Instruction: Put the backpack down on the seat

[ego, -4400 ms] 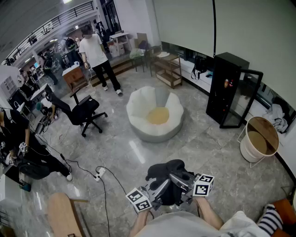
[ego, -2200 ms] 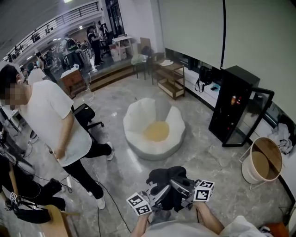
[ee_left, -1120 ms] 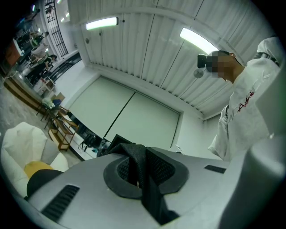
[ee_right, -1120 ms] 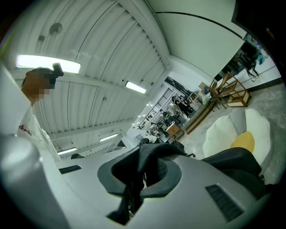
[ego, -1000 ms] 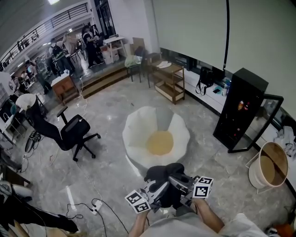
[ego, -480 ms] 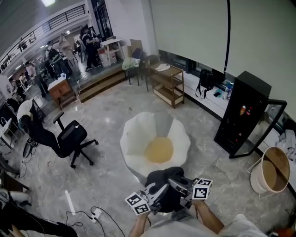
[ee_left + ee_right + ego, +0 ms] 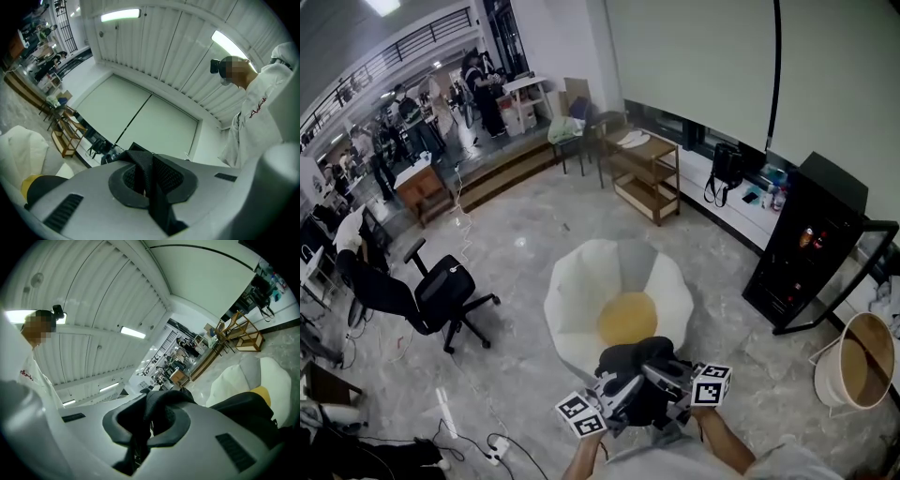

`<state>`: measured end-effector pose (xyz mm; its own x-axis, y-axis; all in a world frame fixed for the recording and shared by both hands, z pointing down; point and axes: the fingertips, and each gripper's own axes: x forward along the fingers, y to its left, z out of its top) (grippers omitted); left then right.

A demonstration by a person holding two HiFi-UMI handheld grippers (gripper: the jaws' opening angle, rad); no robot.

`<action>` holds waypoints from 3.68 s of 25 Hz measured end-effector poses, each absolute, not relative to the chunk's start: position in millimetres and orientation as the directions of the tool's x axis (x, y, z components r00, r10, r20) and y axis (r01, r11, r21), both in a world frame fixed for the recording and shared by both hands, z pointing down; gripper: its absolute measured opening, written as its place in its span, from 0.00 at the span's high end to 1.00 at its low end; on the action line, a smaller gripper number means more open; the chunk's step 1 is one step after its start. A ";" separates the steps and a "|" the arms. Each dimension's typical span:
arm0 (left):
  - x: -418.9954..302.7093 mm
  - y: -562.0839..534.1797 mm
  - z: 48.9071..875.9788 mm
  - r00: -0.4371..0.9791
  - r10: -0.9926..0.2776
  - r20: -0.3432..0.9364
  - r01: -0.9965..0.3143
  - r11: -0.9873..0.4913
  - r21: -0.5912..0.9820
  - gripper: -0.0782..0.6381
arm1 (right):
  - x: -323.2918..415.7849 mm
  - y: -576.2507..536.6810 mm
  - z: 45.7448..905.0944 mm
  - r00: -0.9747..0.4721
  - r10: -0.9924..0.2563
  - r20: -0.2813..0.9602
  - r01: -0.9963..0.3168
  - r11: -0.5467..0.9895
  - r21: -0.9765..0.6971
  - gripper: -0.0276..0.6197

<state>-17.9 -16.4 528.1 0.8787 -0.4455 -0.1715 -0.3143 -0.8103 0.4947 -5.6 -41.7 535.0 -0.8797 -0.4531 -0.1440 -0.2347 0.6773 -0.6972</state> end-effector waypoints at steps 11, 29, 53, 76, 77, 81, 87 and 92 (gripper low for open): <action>-13.8 -166.6 509.5 0.859 -0.474 -0.191 -0.345 -0.814 0.467 0.82 | -2.4 -192.4 513.8 -0.892 -0.420 -0.170 -0.205 0.709 -0.675 0.90; 0.4 -282.2 515.1 0.841 -0.510 -0.183 -0.374 -0.791 0.485 0.82 | 10.4 -307.5 518.5 -0.911 -0.377 -0.166 -0.176 0.720 -0.671 0.90; -7.4 -290.7 540.2 0.855 -0.494 -0.158 -0.355 -0.779 0.516 0.82 | 3.0 -316.1 545.7 -0.903 -0.399 -0.157 -0.179 0.683 -0.708 0.91; -17.0 -295.5 615.9 0.865 -0.498 -0.064 -0.337 -0.671 0.660 0.82 | -8.1 -319.6 625.8 -0.921 -0.384 -0.066 -0.180 0.568 -0.803 0.91; -17.0 -293.0 621.1 0.866 -0.496 -0.059 -0.335 -0.665 0.668 0.82 | -8.2 -316.7 631.5 -0.921 -0.384 -0.061 -0.180 0.560 -0.809 0.91; -15.4 -287.3 638.8 0.872 -0.488 -0.041 -0.327 -0.641 0.694 0.82 | -6.9 -310.2 650.7 -0.923 -0.383 -0.037 -0.187 0.531 -0.827 0.91; -20.6 -286.8 660.7 0.877 -0.479 -0.023 -0.313 -0.608 0.730 0.82 | -12.1 -308.9 673.4 -0.923 -0.384 0.002 -0.205 0.489 -0.848 0.91; -21.5 -298.4 683.0 0.884 -0.468 -0.008 -0.302 -0.584 0.754 0.82 | -13.4 -320.0 696.3 -0.922 -0.385 0.038 -0.229 0.463 -0.856 0.91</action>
<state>-21.5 -298.4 683.0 0.8835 -0.4683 -0.0084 -0.3021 -0.5836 0.7537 -13.4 -320.0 696.3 -0.9220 -0.3854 0.0375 -0.2285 0.4633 -0.8562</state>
